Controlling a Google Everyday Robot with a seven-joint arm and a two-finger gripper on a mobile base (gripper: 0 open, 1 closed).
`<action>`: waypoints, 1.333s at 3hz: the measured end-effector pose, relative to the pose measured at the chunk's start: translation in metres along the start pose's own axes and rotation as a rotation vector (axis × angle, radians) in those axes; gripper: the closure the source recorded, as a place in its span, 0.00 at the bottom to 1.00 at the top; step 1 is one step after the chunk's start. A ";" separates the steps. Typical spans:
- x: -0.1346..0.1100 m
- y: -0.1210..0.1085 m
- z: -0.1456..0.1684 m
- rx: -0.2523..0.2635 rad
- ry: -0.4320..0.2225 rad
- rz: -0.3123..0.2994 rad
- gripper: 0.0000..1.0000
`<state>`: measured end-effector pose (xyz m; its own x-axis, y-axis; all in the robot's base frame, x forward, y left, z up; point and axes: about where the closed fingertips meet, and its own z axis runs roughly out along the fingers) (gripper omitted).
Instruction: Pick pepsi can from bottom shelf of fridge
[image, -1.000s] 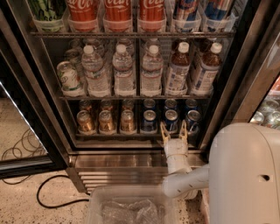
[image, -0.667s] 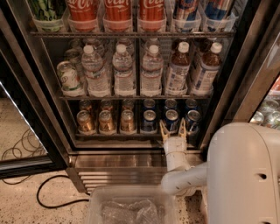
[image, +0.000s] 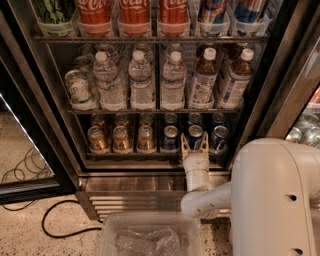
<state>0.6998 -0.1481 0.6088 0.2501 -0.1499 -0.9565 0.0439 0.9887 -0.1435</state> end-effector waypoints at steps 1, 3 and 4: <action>-0.002 0.006 0.003 -0.018 -0.008 0.002 0.55; -0.004 0.009 0.001 -0.017 -0.008 0.006 1.00; -0.007 0.006 -0.002 -0.008 -0.011 0.011 1.00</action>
Offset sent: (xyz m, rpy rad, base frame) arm 0.0018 0.0118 0.0020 -0.0017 -0.0165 0.0282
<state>0.6968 -0.1407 0.6138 0.2608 -0.1393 -0.9553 0.0331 0.9902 -0.1353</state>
